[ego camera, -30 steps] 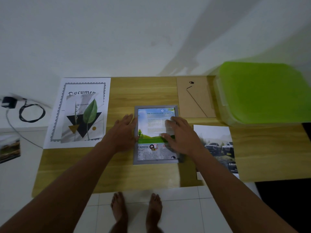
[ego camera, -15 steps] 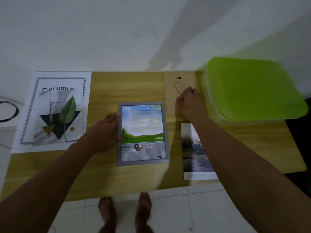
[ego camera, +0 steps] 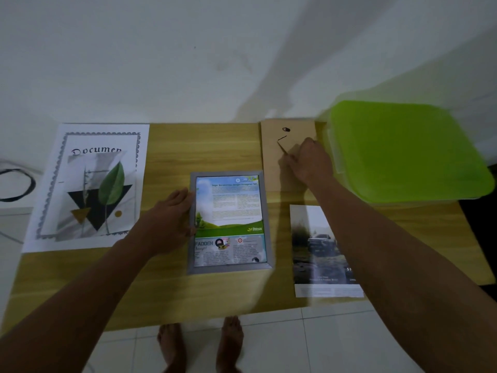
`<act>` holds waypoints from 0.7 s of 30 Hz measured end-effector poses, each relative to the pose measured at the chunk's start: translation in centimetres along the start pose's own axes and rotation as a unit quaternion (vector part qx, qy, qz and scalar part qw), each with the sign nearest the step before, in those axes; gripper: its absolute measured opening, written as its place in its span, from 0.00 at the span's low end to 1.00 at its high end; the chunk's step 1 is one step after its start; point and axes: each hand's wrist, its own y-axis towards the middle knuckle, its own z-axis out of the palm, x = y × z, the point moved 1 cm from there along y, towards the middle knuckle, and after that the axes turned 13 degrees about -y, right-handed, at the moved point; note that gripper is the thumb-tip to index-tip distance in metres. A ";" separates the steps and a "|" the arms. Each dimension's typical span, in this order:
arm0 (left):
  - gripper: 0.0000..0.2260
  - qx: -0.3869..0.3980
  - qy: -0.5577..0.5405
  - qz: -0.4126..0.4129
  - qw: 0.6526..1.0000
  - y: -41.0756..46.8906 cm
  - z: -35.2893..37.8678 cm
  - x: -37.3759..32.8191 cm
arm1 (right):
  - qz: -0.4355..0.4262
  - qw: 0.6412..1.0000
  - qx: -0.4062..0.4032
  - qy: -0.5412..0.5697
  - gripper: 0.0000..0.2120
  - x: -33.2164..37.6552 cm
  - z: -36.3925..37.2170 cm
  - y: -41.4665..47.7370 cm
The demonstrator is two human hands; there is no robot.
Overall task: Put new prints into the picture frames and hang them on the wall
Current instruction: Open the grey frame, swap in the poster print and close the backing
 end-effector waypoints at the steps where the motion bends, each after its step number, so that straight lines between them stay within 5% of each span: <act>1: 0.41 0.001 0.001 -0.001 1.000 0.0 0.0 -0.1 | 0.004 1.000 -0.003 0.005 0.22 0.1 -0.2 -0.1; 12: 0.40 0.026 0.017 -0.016 0.999 -0.2 -0.8 -1.4 | -0.005 0.995 -0.092 0.024 0.20 1.2 -6.1 -3.4; 21: 0.41 0.045 -0.010 -0.010 0.999 -0.2 -1.5 -0.7 | -0.049 0.996 0.008 0.078 0.21 6.8 -4.4 -11.8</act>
